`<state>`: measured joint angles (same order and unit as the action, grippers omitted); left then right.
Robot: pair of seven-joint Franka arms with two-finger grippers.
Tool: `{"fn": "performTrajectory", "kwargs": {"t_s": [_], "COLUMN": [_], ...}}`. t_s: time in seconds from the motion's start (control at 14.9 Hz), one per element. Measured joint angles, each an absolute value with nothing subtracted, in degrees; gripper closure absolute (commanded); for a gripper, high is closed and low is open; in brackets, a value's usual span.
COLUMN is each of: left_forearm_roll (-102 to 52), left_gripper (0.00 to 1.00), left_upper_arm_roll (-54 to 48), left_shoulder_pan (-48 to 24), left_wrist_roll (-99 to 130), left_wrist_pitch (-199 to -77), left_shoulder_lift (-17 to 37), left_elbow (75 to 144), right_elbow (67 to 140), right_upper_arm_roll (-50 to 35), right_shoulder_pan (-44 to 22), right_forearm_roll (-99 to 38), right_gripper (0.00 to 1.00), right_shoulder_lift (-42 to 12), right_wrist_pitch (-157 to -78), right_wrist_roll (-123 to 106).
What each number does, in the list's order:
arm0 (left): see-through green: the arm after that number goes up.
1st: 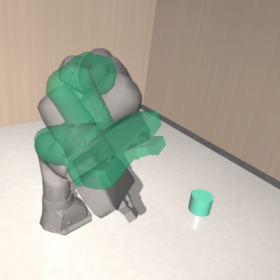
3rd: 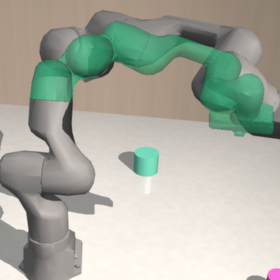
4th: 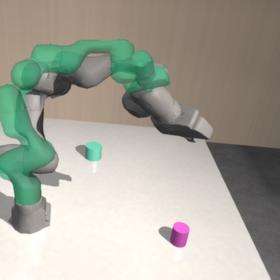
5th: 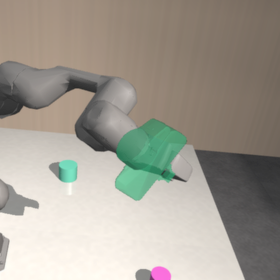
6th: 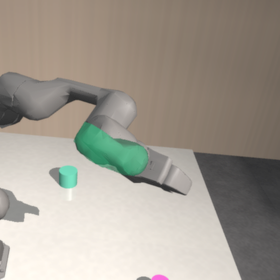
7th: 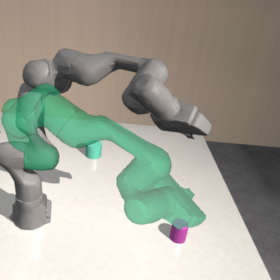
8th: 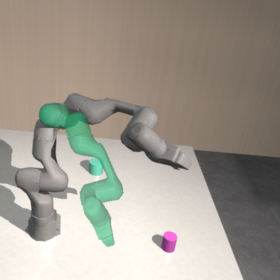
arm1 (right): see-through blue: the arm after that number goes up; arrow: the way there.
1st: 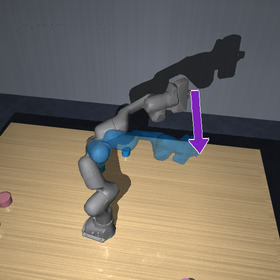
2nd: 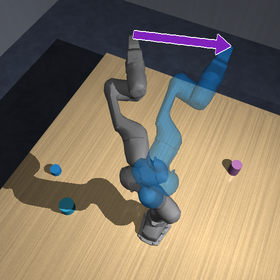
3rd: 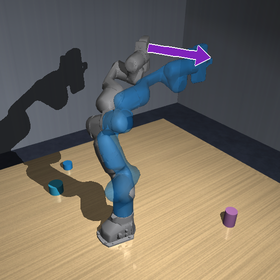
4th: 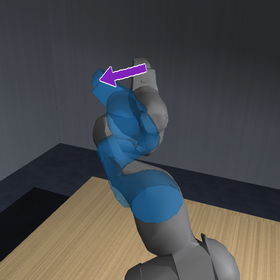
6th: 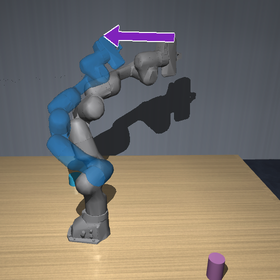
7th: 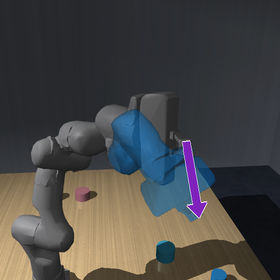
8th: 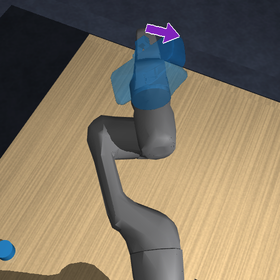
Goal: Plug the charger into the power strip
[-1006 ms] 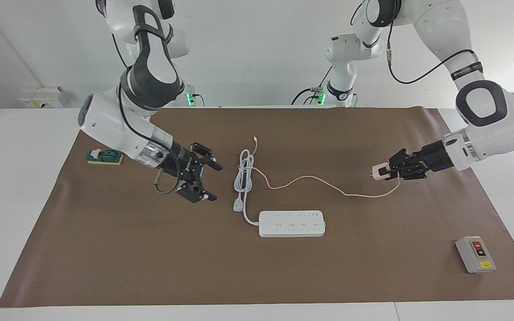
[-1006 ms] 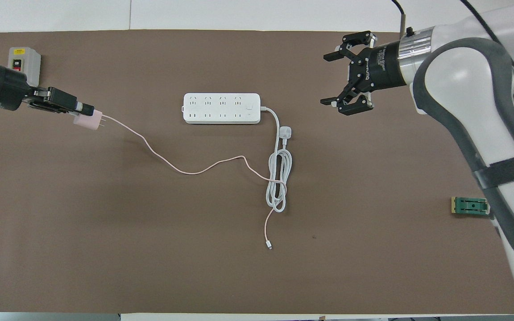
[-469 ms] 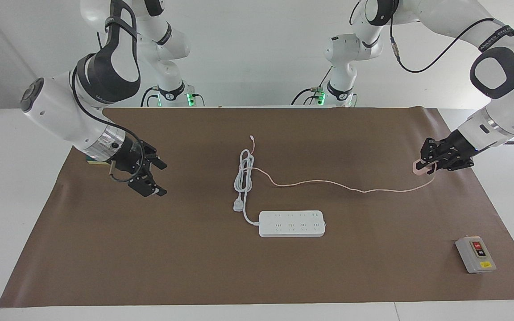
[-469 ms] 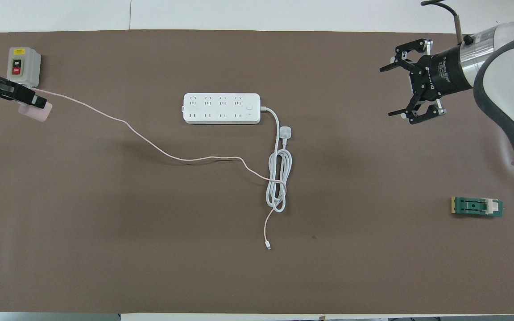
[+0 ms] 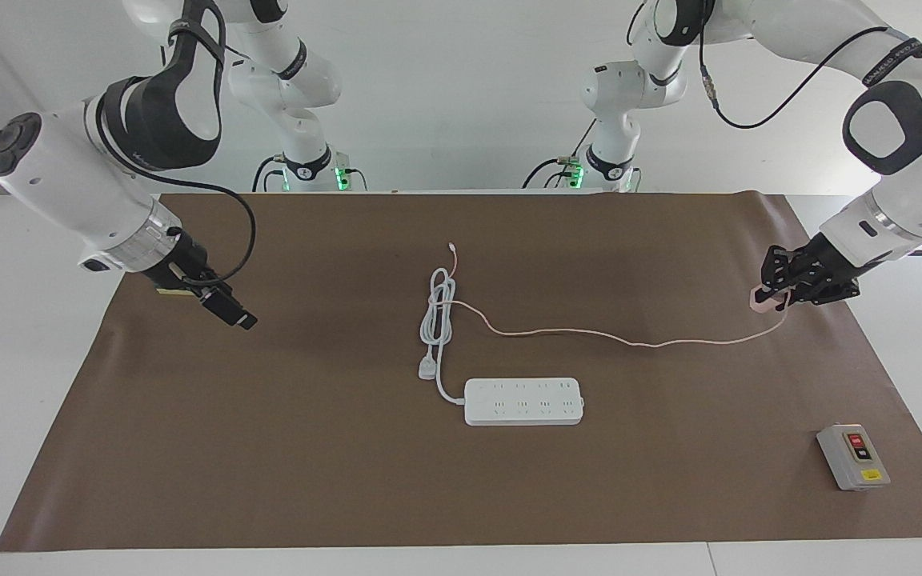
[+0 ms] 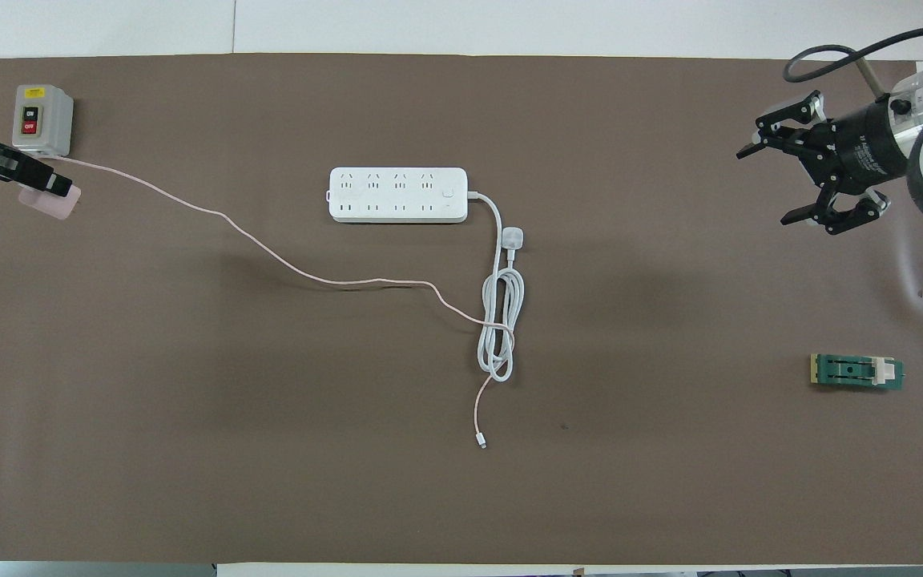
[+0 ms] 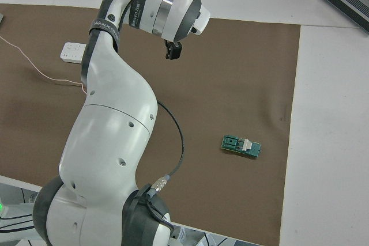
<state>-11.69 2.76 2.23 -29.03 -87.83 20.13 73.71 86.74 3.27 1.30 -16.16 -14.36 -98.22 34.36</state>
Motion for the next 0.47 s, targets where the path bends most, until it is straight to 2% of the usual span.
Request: {"fn": "performTrajectory", "kwargs": {"t_s": [0.27,0.47], "left_forearm_roll": [-10.5,-5.2], "left_gripper": [1.0,1.0], "left_upper_arm_roll": [2.8,3.1], "left_shoulder_pan": [1.6,1.7], "left_wrist_roll": [-27.3,-11.8], "left_wrist_pitch": [-85.9,-85.9], "left_shoulder_lift": [20.1,20.1], "left_elbow": [73.7,73.3], "right_elbow": [86.8,86.8], "right_upper_arm_roll": [3.3,3.3], "right_shoulder_pan": [3.0,4.5], "right_forearm_roll": [-9.0,-4.5], "right_gripper": [0.0,0.0], "right_shoulder_lift": [-12.0,-9.5], "right_wrist_pitch": [-97.1,-96.0], "right_wrist_roll": [16.8,4.1]}}
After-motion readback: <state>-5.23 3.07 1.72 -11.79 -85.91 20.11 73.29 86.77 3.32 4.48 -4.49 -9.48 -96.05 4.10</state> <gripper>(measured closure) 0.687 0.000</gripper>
